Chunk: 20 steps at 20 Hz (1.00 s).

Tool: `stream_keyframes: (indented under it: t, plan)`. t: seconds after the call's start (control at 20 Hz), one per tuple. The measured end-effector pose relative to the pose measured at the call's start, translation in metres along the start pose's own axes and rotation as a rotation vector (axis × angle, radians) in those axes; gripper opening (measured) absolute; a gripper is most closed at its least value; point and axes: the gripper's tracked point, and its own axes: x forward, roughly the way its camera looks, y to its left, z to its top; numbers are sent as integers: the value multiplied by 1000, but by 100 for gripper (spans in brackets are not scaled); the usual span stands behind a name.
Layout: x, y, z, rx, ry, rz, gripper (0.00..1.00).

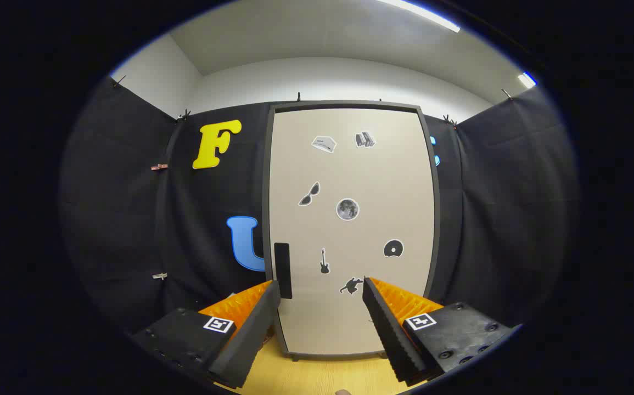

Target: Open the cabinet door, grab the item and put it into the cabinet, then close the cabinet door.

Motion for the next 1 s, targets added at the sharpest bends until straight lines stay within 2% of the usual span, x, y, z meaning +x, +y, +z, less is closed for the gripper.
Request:
stream_keyframes:
  t: [1.0]
  plan:
    - [4, 13, 12, 26, -11, 9, 97]
